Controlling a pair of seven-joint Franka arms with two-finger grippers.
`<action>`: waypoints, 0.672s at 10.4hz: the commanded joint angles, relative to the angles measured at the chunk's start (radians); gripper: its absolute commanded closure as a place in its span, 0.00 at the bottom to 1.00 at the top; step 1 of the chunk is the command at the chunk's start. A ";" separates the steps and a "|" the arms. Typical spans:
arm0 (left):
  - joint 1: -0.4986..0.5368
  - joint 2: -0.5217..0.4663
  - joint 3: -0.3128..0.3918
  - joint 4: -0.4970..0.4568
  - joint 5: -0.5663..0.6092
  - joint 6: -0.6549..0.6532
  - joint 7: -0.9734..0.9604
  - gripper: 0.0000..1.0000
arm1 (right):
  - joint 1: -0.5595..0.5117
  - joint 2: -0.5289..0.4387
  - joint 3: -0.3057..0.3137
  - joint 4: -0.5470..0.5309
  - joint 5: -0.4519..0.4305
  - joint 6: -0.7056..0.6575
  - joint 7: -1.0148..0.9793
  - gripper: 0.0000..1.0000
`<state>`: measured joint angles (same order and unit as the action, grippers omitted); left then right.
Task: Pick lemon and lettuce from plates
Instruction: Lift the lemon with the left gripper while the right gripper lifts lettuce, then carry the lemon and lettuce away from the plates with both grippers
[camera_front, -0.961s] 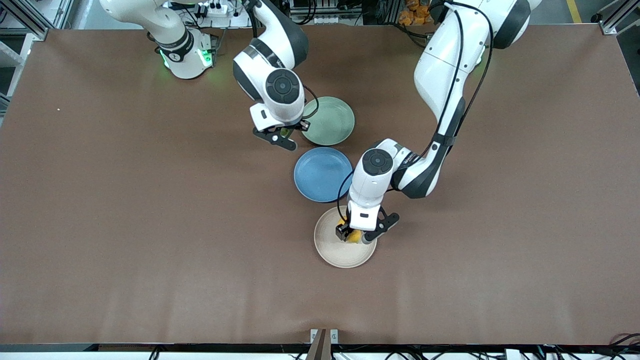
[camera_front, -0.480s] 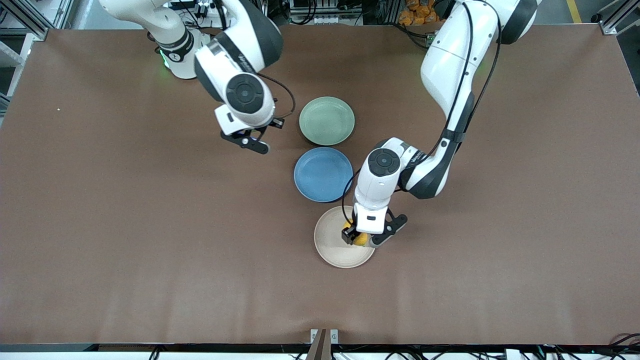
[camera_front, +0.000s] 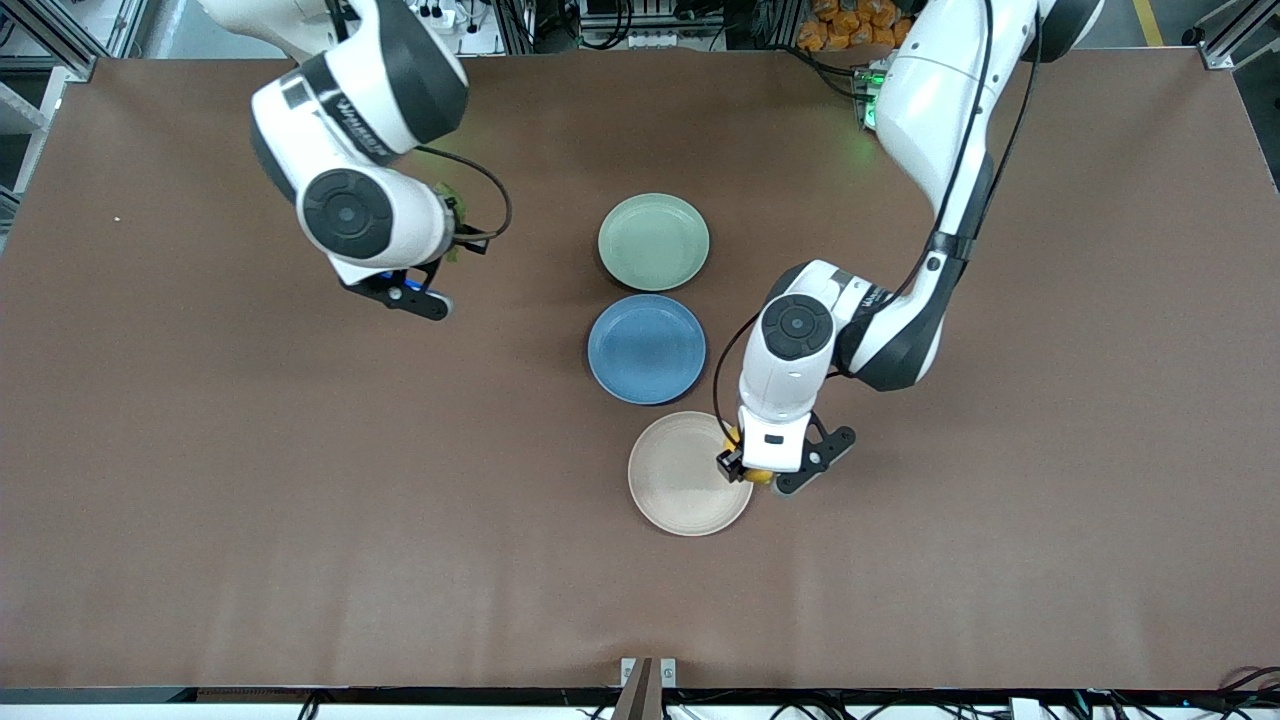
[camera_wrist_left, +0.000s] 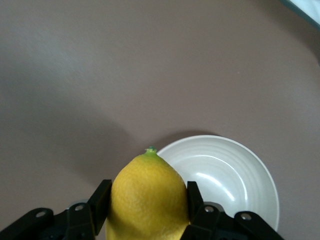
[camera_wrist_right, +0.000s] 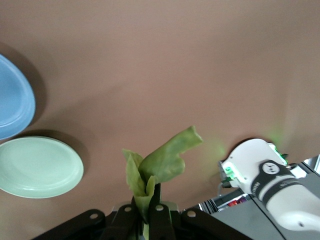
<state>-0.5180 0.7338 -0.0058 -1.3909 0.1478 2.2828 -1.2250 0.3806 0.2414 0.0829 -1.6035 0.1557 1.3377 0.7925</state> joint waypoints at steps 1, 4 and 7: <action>0.032 -0.066 -0.013 -0.026 0.004 -0.068 0.071 1.00 | -0.104 -0.027 0.012 0.020 0.015 -0.080 -0.122 0.97; 0.056 -0.109 -0.014 -0.026 -0.034 -0.158 0.189 1.00 | -0.208 -0.040 0.011 0.020 0.001 -0.136 -0.261 0.96; 0.087 -0.128 -0.013 -0.026 -0.050 -0.216 0.278 1.00 | -0.279 -0.050 0.011 0.023 -0.054 -0.166 -0.390 0.96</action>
<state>-0.4521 0.6356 -0.0106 -1.3919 0.1202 2.0923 -0.9972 0.1407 0.2123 0.0803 -1.5783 0.1282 1.1905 0.4672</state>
